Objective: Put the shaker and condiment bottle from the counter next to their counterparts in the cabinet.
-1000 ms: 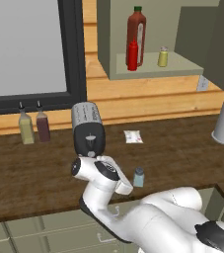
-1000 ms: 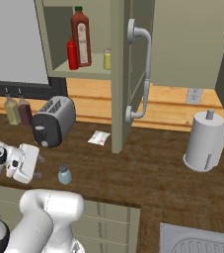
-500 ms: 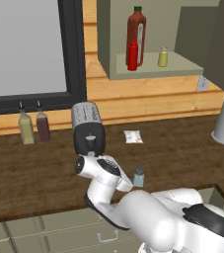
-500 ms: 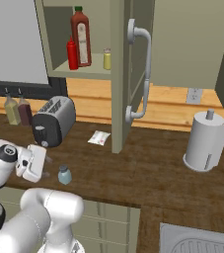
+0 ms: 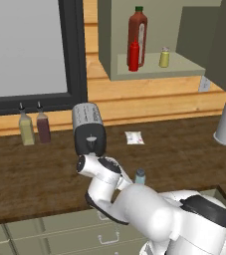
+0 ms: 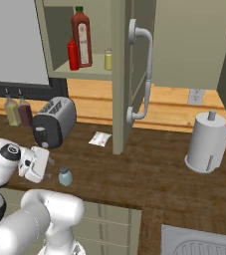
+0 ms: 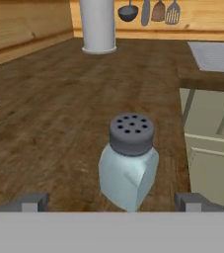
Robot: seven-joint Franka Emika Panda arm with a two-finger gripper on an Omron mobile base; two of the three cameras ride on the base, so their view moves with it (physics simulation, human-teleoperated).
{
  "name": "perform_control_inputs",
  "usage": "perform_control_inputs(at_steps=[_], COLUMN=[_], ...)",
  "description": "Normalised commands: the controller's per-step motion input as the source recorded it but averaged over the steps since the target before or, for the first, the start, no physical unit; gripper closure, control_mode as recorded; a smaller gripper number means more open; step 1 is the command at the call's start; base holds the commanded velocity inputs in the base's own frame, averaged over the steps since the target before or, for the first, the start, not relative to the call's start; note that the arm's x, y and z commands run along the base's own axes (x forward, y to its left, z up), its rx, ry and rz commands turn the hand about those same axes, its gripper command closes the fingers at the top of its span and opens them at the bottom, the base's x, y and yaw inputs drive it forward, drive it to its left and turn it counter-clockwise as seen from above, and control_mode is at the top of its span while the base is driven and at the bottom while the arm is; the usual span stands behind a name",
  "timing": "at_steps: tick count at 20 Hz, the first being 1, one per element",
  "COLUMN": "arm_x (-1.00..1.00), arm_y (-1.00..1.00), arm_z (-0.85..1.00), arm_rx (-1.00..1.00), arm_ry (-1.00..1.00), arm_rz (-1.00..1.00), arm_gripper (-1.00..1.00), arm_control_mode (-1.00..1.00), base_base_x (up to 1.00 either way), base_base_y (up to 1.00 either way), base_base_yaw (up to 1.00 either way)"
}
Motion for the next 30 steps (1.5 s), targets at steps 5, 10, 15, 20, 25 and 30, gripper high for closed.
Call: perform_control_inputs(at_steps=[5, 10, 15, 20, 25, 30], arm_x=[0.00, -0.02, -0.03, 0.00, 0.00, 0.08], arm_y=[-0.28, -0.15, -0.05, -0.19, -0.21, -0.06], arm_z=[0.00, 0.00, -0.06, -0.15, -0.16, -0.29], arm_rx=[0.00, 0.00, 0.00, 0.00, 0.00, 0.00], arm_ry=[0.00, 0.00, 0.00, 0.00, 0.00, 0.00], arm_rz=[0.00, 0.00, 0.00, 0.00, 0.00, 0.00], arm_gripper=[-1.00, -1.00, -1.00, -1.00, -1.00, -1.00], arm_control_mode=[-1.00, -1.00, -1.00, -1.00, -1.00, -1.00], base_base_x=[0.00, 0.00, 0.00, 0.00, 0.00, 0.00], base_base_y=[0.00, 0.00, 0.00, 0.00, 0.00, 0.00], base_base_yaw=[0.00, 0.00, 0.00, 0.00, 0.00, 0.00])
